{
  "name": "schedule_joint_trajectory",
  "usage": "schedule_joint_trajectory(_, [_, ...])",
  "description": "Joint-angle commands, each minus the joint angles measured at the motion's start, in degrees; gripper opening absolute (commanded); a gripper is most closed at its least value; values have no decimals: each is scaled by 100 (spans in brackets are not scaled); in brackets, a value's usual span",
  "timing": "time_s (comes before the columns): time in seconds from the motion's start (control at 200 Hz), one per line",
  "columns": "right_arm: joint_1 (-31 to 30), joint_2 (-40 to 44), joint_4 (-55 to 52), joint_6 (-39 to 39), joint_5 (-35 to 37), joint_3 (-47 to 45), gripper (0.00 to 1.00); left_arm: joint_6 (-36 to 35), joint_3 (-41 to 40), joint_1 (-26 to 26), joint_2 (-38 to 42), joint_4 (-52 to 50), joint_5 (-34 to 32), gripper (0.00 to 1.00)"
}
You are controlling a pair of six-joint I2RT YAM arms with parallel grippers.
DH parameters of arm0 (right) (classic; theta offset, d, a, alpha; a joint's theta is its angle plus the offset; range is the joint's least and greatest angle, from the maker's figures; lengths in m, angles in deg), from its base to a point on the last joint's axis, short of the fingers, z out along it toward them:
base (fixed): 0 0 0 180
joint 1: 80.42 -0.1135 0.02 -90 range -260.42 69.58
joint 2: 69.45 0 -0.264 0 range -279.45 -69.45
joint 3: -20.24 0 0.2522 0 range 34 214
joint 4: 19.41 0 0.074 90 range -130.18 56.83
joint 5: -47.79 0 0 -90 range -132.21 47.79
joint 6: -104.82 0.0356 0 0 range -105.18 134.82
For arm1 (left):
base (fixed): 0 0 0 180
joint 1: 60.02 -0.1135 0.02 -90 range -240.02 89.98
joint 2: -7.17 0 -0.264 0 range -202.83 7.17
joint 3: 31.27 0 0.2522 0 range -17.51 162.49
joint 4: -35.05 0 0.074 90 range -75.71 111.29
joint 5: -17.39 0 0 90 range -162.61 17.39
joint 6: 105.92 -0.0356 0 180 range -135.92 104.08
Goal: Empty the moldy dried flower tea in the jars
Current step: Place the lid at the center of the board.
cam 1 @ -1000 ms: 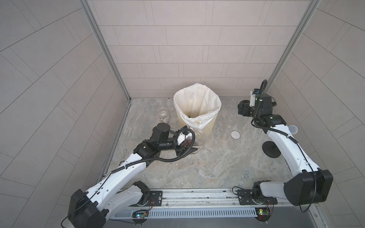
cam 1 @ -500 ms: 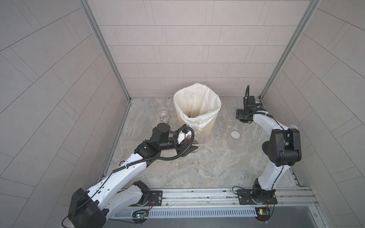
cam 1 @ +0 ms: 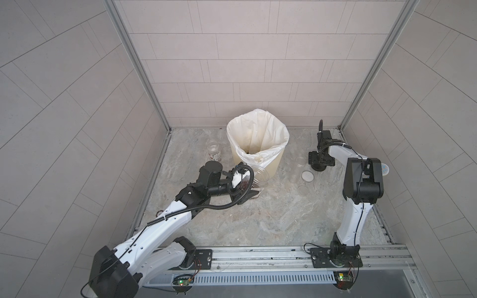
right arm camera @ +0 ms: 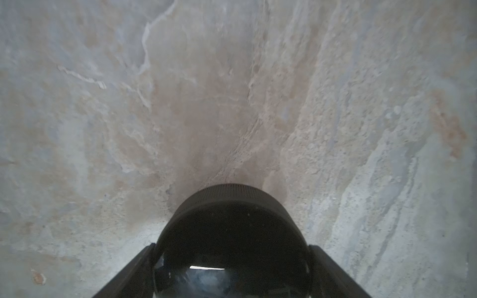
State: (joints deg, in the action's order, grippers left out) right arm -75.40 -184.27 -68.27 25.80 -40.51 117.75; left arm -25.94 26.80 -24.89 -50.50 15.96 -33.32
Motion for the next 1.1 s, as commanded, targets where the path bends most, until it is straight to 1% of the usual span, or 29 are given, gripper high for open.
schedule_joint_trajectory(0.0, [52,-128,-194,-147,-179,-101,85,17,21,-24,-51,250,86,62])
schedule_joint_trajectory(0.065, [52,-96,-197,-275,-237,-121,90,52,57,-12,-71,250,112,63])
schedule_joint_trajectory(0.1, [60,-31,-189,-303,-183,-149,94,70,64,-20,-77,264,123,62])
schedule_joint_trajectory(0.125, [66,25,-163,-316,-158,-183,99,86,68,-19,-67,268,123,62])
schedule_joint_trajectory(0.14, [69,67,-148,-319,-142,-202,100,84,64,-16,-65,269,128,62])
schedule_joint_trajectory(0.325, [188,839,321,-233,-123,-588,100,124,199,-5,-100,193,180,62])
schedule_joint_trajectory(0.48, [211,1596,552,-172,-141,-756,100,232,492,76,-175,36,130,62])
schedule_joint_trajectory(0.64, [219,2407,752,-91,-276,-754,100,493,826,132,-196,-48,45,62])
schedule_joint_trajectory(0.766, [219,2995,928,-56,-434,-748,100,889,1163,139,-318,-130,17,62])
schedule_joint_trajectory(0.891, [220,3467,941,8,-885,-595,99,1238,1493,152,-438,-130,22,61])
schedule_joint_trajectory(1.006, [211,3897,1263,326,-1667,-569,98,1572,1899,160,-578,-144,-140,61])
schedule_joint_trajectory(1.091, [217,4229,1852,671,-2500,-704,97,1729,2250,160,-700,-135,-110,61])
